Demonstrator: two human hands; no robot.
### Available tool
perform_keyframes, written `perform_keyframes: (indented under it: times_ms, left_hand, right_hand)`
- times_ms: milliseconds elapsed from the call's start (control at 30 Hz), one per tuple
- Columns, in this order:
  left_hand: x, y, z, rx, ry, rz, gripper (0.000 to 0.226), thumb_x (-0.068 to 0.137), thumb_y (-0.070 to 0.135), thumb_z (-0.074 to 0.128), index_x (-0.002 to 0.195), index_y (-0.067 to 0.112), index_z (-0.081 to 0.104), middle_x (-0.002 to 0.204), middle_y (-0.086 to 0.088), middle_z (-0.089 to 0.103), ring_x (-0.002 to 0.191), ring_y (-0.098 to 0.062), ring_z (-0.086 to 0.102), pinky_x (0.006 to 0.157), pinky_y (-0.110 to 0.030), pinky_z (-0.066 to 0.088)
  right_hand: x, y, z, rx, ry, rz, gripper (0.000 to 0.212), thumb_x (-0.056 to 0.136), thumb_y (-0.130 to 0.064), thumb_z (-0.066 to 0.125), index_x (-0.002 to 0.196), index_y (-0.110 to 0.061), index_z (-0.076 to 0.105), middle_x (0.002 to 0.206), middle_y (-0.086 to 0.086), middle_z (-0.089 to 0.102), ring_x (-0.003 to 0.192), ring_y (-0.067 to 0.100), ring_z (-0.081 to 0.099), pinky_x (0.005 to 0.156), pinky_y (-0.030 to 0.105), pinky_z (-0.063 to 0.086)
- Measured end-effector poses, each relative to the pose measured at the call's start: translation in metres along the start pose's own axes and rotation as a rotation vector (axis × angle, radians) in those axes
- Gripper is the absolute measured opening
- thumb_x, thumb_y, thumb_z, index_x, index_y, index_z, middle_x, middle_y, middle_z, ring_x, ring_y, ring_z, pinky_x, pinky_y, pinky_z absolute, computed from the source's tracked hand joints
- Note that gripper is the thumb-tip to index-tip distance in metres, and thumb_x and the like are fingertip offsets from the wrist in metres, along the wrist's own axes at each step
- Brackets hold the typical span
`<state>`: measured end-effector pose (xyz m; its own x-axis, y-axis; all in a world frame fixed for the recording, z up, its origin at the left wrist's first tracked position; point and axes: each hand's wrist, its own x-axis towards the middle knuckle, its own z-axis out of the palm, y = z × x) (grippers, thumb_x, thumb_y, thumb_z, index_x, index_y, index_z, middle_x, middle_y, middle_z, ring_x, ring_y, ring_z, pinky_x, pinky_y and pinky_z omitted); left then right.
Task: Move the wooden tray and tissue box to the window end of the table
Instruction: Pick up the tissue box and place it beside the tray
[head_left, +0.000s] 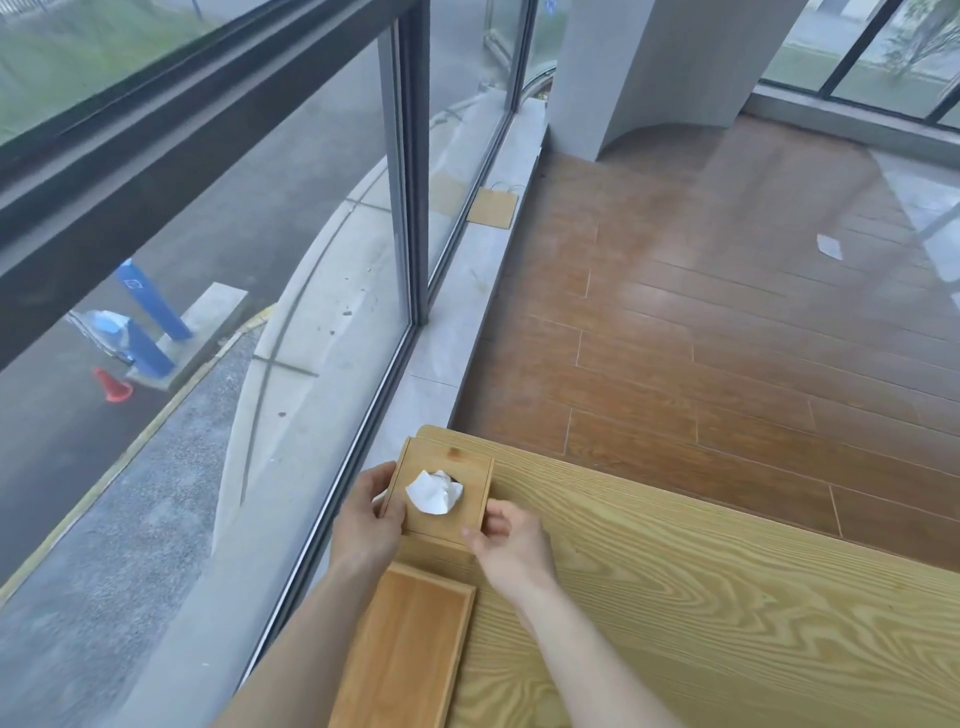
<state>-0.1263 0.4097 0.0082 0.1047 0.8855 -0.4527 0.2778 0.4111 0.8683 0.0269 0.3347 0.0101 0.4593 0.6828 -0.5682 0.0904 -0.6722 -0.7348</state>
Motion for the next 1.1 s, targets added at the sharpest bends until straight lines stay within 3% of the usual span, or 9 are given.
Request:
perform_keyframes:
  times_ms: [100,200,300,500,633,833,1100]
  left_hand:
    - [0.001,-0.006,-0.003,0.025,-0.051,0.016,0.05,0.094,0.004,0.057,0.135,0.031,0.051,0.129,0.018,0.06,0.12,-0.008,0.058,0.09,-0.026,0.049]
    - [-0.002,-0.013,-0.005,0.086,-0.092,0.046,0.072,0.083,0.005,0.072,0.145,0.029,0.043,0.134,0.021,0.053,0.123,0.0,0.051,0.096,-0.024,0.043]
    - [-0.002,-0.018,-0.004,0.158,-0.089,0.067,0.08,0.08,0.006,0.077,0.147,0.028,0.041,0.136,0.019,0.052,0.12,-0.003,0.051,0.095,-0.024,0.039]
    - [0.008,-0.012,-0.002,0.224,-0.091,0.112,0.08,0.083,0.01,0.078,0.15,0.028,0.039,0.144,0.017,0.049,0.127,-0.005,0.047,0.109,-0.029,0.037]
    - [0.019,-0.005,0.001,0.234,-0.095,0.12,0.079,0.086,0.011,0.076,0.152,0.03,0.037,0.145,0.016,0.048,0.13,-0.004,0.045,0.11,-0.026,0.033]
    - [0.034,0.004,0.003,0.236,-0.099,0.118,0.078,0.087,0.01,0.074,0.152,0.033,0.037,0.134,0.021,0.047,0.121,-0.001,0.043,0.107,-0.025,0.033]
    - [0.046,0.006,0.007,0.228,-0.099,0.122,0.079,0.087,0.011,0.075,0.152,0.032,0.037,0.139,0.018,0.05,0.125,-0.005,0.047,0.111,-0.029,0.036]
  right_hand:
    - [-0.005,0.001,0.002,-0.079,0.011,-0.058,0.056,0.084,-0.016,0.08,0.136,-0.025,0.061,0.095,-0.02,0.066,0.088,-0.001,0.069,0.093,0.025,0.056]
    - [-0.011,0.007,0.007,-0.329,0.083,-0.201,0.085,0.077,-0.035,0.084,0.151,-0.032,0.043,0.127,-0.013,0.063,0.116,0.012,0.063,0.105,0.035,0.051]
    - [-0.018,0.007,0.007,-0.519,0.114,-0.321,0.078,0.087,-0.033,0.077,0.155,-0.026,0.039,0.139,-0.009,0.058,0.127,0.017,0.056,0.108,0.031,0.046]
    - [-0.013,-0.004,0.006,-0.586,0.185,-0.387,0.059,0.091,-0.03,0.075,0.145,-0.022,0.054,0.123,0.0,0.072,0.112,0.024,0.067,0.093,0.037,0.055]
    - [-0.007,-0.009,0.006,-0.595,0.235,-0.415,0.051,0.092,-0.031,0.075,0.14,-0.021,0.061,0.119,0.002,0.076,0.107,0.027,0.07,0.088,0.038,0.057]
    - [0.002,-0.016,0.007,-0.658,0.223,-0.432,0.05,0.097,-0.034,0.066,0.145,-0.022,0.055,0.111,0.007,0.077,0.1,0.031,0.071,0.08,0.041,0.055]
    - [0.01,-0.023,0.006,-0.692,0.202,-0.384,0.051,0.101,-0.031,0.06,0.15,-0.024,0.047,0.111,0.012,0.076,0.103,0.035,0.07,0.08,0.043,0.054]
